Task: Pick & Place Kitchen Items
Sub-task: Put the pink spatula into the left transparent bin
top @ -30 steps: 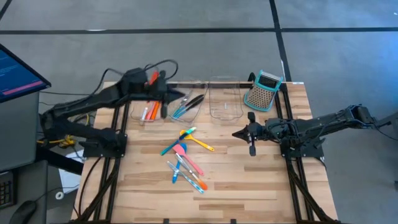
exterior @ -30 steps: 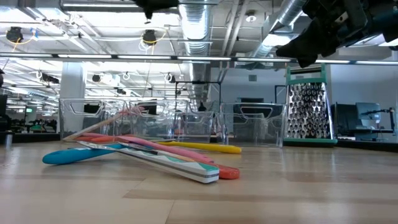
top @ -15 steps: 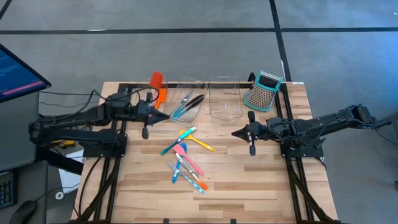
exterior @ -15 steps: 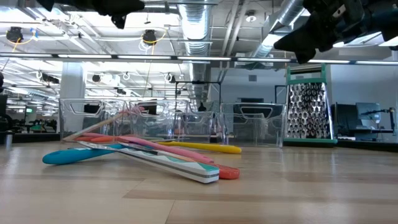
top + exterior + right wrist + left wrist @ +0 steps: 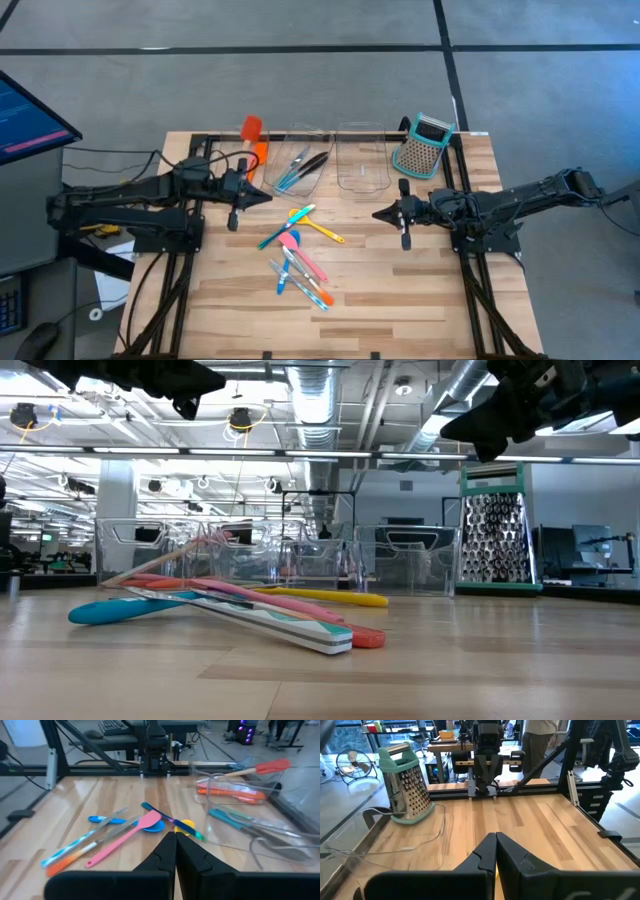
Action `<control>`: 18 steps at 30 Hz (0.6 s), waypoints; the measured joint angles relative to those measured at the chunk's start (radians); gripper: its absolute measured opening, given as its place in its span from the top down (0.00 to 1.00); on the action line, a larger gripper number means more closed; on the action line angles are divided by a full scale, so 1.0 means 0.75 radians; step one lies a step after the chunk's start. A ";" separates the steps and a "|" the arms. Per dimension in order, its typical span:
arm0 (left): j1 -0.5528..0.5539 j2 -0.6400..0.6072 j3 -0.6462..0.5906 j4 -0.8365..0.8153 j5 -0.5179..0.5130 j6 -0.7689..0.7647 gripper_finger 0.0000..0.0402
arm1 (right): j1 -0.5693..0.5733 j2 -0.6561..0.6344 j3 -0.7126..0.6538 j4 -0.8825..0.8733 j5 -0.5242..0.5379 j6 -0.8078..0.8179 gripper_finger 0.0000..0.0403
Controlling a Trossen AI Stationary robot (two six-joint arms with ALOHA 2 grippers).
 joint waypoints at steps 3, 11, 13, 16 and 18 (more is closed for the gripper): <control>0.000 0.004 0.000 0.005 0.000 0.000 1.00 | 0.000 0.000 0.000 -0.001 -0.042 0.018 1.00; -0.004 0.018 -0.001 0.020 0.000 0.000 1.00 | -0.001 0.000 0.000 -0.001 -0.063 0.017 1.00; -0.010 0.017 -0.001 0.026 0.000 0.000 1.00 | -0.001 0.000 0.000 -0.001 -0.063 0.017 1.00; -0.031 0.017 -0.001 0.026 0.000 -0.001 1.00 | -0.001 0.000 0.000 -0.001 -0.063 0.018 1.00; -0.056 0.017 -0.001 0.029 0.000 -0.004 1.00 | -0.001 0.000 0.000 -0.001 -0.063 0.035 1.00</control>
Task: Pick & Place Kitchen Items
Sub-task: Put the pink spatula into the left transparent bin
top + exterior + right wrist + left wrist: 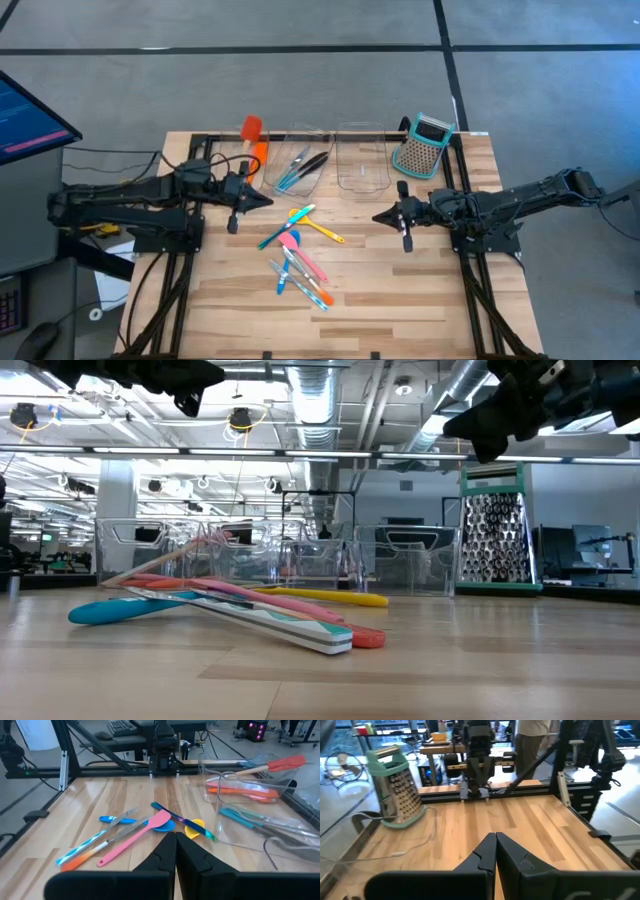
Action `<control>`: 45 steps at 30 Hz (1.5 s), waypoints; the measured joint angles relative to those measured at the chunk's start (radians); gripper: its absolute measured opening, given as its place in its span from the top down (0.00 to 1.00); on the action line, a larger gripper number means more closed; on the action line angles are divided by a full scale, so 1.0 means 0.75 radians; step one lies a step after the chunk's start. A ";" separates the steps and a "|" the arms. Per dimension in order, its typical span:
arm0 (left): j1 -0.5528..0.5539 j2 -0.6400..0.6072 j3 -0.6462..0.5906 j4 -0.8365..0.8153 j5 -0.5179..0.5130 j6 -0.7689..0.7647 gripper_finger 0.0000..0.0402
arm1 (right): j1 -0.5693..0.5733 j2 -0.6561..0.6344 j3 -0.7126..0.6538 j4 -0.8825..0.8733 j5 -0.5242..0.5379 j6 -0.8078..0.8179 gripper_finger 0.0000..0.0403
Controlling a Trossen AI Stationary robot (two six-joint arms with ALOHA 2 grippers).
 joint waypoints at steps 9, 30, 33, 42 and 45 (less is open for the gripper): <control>-0.173 0.000 0.000 -0.005 -0.175 0.000 1.00 | 0.013 0.044 -0.001 0.051 0.187 0.188 1.00; -0.383 -0.020 -0.134 -0.018 -0.263 -0.128 1.00 | 0.221 0.907 0.631 -0.056 0.386 0.283 1.00; -0.383 -0.020 -0.147 -0.019 -0.263 -0.127 1.00 | 0.220 1.028 0.745 -0.084 0.371 0.286 1.00; -0.383 -0.020 -0.148 -0.022 -0.219 -0.126 1.00 | 0.220 1.327 1.010 -0.185 0.349 0.292 1.00; -0.382 -0.020 -0.148 -0.021 -0.219 -0.126 1.00 | 0.219 1.411 1.062 -0.206 0.349 0.388 1.00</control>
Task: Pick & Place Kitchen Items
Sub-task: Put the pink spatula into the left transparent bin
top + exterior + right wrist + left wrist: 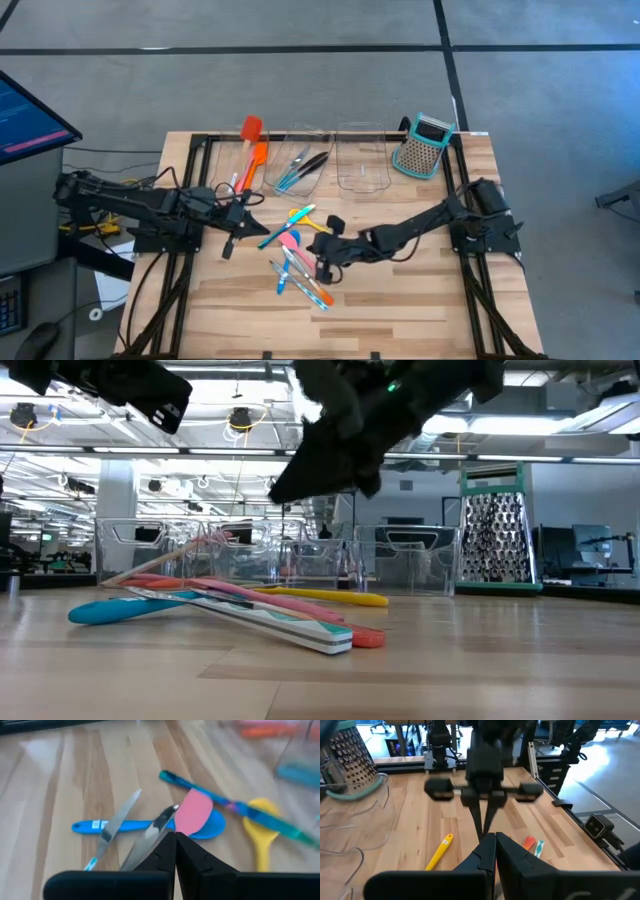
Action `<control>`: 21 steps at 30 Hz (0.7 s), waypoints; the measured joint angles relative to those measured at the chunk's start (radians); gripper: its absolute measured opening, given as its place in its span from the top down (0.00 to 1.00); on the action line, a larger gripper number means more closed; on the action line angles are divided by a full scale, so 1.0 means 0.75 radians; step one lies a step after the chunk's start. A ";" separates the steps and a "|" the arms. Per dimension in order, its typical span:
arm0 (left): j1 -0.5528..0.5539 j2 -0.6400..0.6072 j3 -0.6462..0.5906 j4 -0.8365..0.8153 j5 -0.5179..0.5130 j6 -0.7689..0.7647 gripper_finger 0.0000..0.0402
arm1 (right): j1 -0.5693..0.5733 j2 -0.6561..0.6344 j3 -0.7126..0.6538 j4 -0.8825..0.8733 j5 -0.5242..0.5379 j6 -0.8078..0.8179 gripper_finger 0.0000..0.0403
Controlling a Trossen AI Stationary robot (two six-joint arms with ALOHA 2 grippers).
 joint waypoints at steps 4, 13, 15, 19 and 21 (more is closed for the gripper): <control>0.001 0.000 0.000 -0.009 0.000 0.001 1.00 | -0.008 0.094 0.063 -0.072 -0.001 0.129 0.94; 0.001 0.000 0.000 -0.098 0.000 -0.003 1.00 | -0.010 0.136 0.138 -0.201 -0.072 0.358 0.65; 0.001 0.000 0.000 -0.133 0.000 -0.004 1.00 | -0.011 0.132 0.135 -0.203 -0.080 0.387 0.59; 0.001 0.000 -0.006 -0.146 0.000 -0.043 1.00 | -0.013 0.141 0.137 -0.220 -0.103 0.448 0.54; 0.001 0.000 -0.016 -0.147 -0.001 -0.046 1.00 | -0.012 0.173 0.138 -0.213 -0.103 0.468 0.53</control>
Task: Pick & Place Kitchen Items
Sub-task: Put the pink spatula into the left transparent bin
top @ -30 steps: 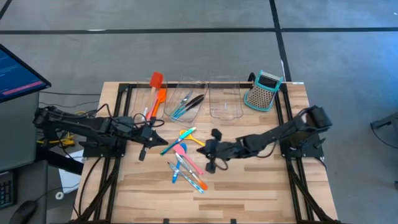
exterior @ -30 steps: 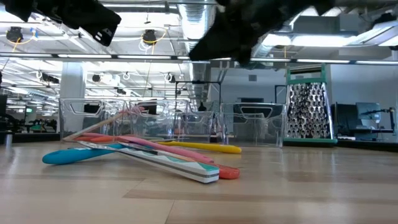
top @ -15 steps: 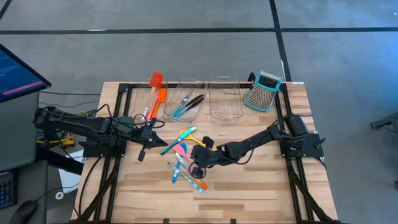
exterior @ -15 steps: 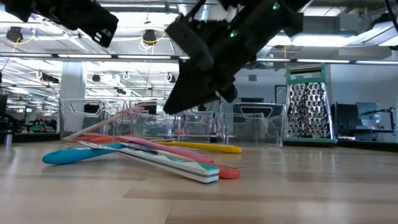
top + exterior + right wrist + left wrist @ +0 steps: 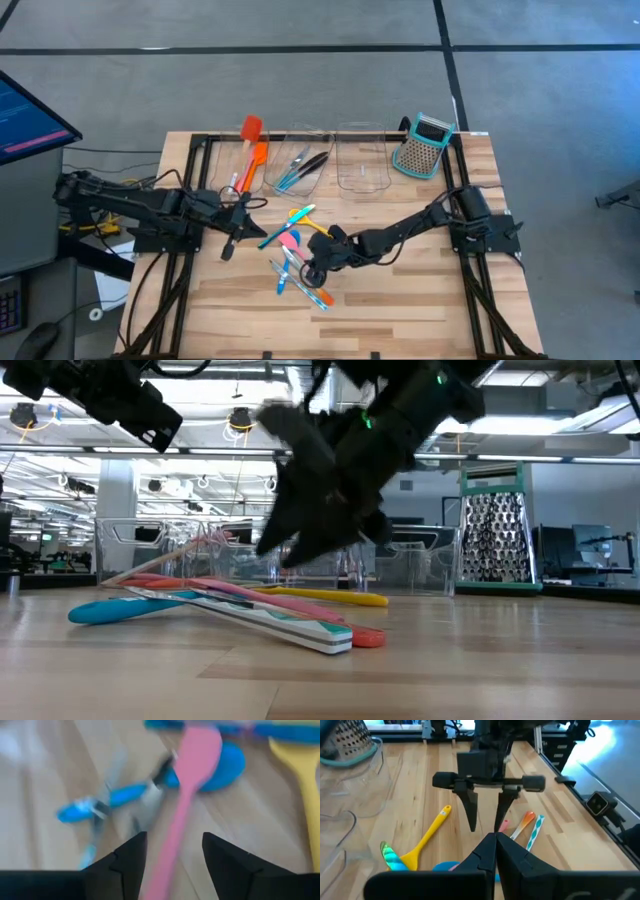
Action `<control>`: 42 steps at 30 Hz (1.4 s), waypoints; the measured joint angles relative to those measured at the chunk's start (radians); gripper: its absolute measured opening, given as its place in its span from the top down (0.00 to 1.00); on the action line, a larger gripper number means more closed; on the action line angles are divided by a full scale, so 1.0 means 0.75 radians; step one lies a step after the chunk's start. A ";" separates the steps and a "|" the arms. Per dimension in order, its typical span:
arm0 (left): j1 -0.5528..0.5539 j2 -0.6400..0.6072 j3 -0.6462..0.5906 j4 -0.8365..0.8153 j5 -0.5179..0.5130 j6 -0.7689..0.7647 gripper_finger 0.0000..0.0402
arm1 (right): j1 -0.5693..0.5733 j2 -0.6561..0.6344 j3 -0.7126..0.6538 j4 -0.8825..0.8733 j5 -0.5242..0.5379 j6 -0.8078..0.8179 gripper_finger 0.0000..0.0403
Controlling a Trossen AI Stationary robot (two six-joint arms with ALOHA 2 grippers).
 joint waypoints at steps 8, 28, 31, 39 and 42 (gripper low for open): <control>0.000 0.000 -0.036 0.011 -0.001 -0.054 1.00 | 0.006 0.086 0.054 -0.016 -0.003 0.074 0.62; 0.000 0.000 -0.049 0.021 -0.021 -0.069 1.00 | 0.059 0.375 1.034 -1.226 0.128 0.067 0.80; 0.000 0.000 -0.048 0.020 -0.021 -0.069 1.00 | 0.048 0.437 1.058 -1.236 0.121 0.039 0.80; 0.000 0.000 -0.048 0.010 -0.021 -0.072 1.00 | 0.009 0.447 1.050 -1.182 0.094 0.044 0.80; 0.000 0.000 -0.048 0.009 -0.021 -0.072 1.00 | -0.009 0.445 1.051 -1.144 0.030 0.058 0.80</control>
